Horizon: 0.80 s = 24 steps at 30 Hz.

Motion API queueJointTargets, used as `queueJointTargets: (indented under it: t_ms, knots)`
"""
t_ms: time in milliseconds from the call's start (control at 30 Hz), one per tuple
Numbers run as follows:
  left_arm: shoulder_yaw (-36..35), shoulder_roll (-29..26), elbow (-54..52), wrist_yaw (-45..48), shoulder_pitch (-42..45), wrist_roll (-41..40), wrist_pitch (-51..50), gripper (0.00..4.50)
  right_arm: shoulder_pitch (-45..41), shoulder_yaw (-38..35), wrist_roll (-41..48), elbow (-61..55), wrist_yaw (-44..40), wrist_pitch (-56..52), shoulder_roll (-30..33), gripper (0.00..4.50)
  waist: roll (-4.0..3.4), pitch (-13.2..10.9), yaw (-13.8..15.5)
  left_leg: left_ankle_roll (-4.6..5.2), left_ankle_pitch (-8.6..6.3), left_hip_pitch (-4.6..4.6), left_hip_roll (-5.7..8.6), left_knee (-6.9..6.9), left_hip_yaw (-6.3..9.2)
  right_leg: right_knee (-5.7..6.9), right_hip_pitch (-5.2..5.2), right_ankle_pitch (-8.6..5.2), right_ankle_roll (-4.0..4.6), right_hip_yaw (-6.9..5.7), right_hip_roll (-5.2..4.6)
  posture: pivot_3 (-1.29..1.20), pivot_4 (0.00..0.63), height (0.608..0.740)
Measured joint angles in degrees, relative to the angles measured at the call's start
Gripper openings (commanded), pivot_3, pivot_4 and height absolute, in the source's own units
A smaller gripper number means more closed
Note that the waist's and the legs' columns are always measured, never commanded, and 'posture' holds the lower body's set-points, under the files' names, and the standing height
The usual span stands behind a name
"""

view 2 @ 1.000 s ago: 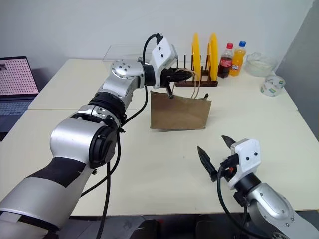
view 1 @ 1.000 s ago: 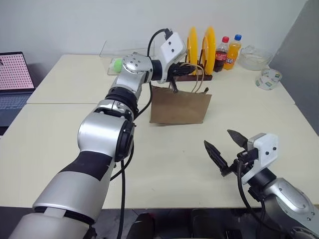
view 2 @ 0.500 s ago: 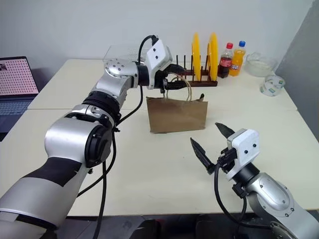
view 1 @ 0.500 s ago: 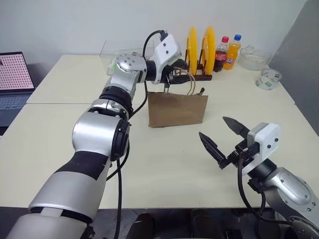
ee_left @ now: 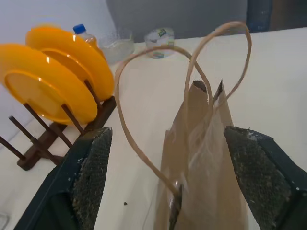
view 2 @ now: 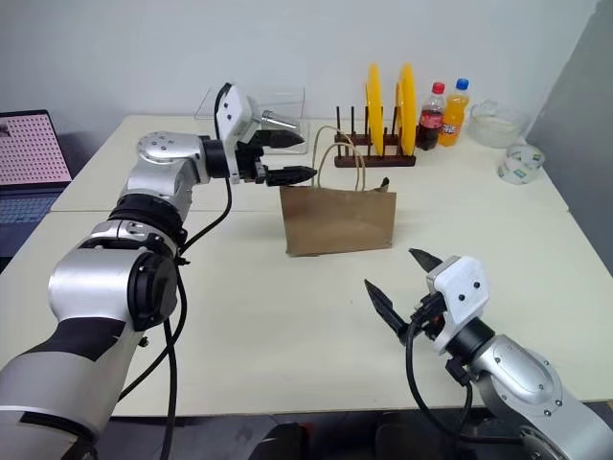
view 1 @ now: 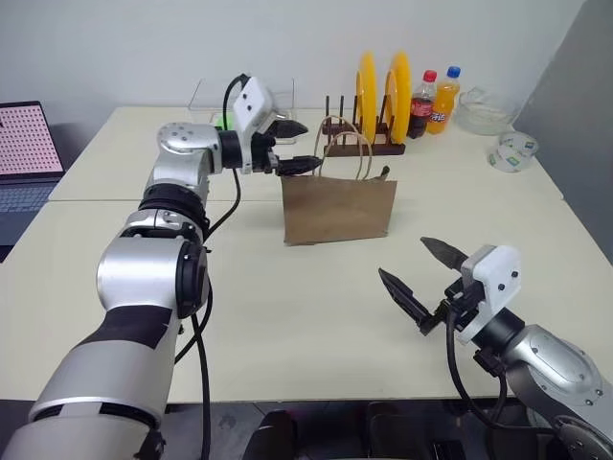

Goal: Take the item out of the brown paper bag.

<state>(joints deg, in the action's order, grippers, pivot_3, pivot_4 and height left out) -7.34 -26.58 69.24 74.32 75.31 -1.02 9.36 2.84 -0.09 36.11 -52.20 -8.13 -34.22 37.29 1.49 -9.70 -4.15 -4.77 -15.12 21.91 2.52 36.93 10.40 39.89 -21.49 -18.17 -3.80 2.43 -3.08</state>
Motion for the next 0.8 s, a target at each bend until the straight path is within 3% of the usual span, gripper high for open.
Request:
queueJointTargets:
  t_ms: [67,267,300,367,467,700,733,800]
  knots:
    - [-1.24,-1.49,-7.59,0.85,-5.57,-2.98,-3.97,3.91,-2.95,-1.31,-0.72,3.02,-1.32,-0.13,0.49,4.50,-0.02,0.01,-0.42,0.00,0.00,-0.03,-0.03,0.00,-0.01,0.03,0.00,0.00,0.01,0.03,0.00,0.00,0.150,0.740]
    - [-3.00,-1.40,-54.66,-6.94,-34.90,-12.86,-25.19,3.91,-15.97,-4.88,-2.50,17.14,-7.48,-0.14,2.68,4.50,-0.10,0.02,-0.50,-0.01,0.00,0.06,-0.22,0.00,0.11,0.01,-0.05,0.01,0.03,0.08,-0.05,0.00,0.150,0.740]
    - [-2.95,-1.65,-61.03,-8.50,-38.11,-14.17,-28.03,3.92,-18.62,-4.81,-3.22,20.11,-8.95,-0.05,2.95,4.32,-0.10,0.02,-0.46,-0.01,0.00,0.06,-0.21,0.01,0.10,0.00,-0.03,0.01,0.03,0.09,-0.07,0.00,0.150,0.740]
    - [-3.56,-3.06,-72.87,-11.52,-43.96,-17.03,-33.58,3.93,-25.57,-3.53,-4.85,27.55,-12.44,0.59,3.33,3.91,-0.12,0.03,-0.49,0.00,0.00,-0.05,-0.18,0.00,-0.02,0.00,0.02,0.01,0.03,0.14,-0.06,0.00,0.150,0.740]
    - [-4.36,-3.39,-84.47,-15.90,-50.82,-21.03,-40.22,3.93,-36.28,-0.64,-9.10,39.60,-17.43,3.02,3.51,2.94,-0.25,0.05,-0.51,0.00,0.00,-0.14,-0.10,-0.01,-0.11,0.02,0.07,0.01,0.03,0.15,-0.05,0.00,0.150,0.740]
    - [-4.47,-4.81,-96.80,-21.85,-58.25,-28.99,-48.87,3.93,-54.87,6.88,-20.05,67.53,-26.40,13.16,-2.40,0.33,-0.29,0.02,-0.56,0.00,0.00,-0.11,-0.08,-0.04,-0.21,-0.03,0.02,0.02,0.05,0.22,-0.06,0.00,0.150,0.740]
    - [-4.45,-4.98,-97.89,-22.30,-59.04,-29.83,-49.29,3.93,-57.82,8.07,-21.99,72.80,-27.28,15.51,-3.37,0.07,-0.30,0.01,-0.58,0.00,0.00,-0.11,-0.08,-0.03,-0.22,-0.03,0.01,0.02,0.05,0.24,-0.06,0.00,0.150,0.740]
    - [-4.19,-5.64,-99.58,-22.83,-60.04,-31.48,-50.27,3.93,-65.19,10.12,-26.53,85.92,-28.43,21.30,-6.18,0.07,-0.32,0.00,-0.77,-0.01,0.00,-0.13,-0.09,-0.08,-0.26,0.00,-0.06,0.03,0.06,0.24,-0.03,0.00,0.150,0.740]
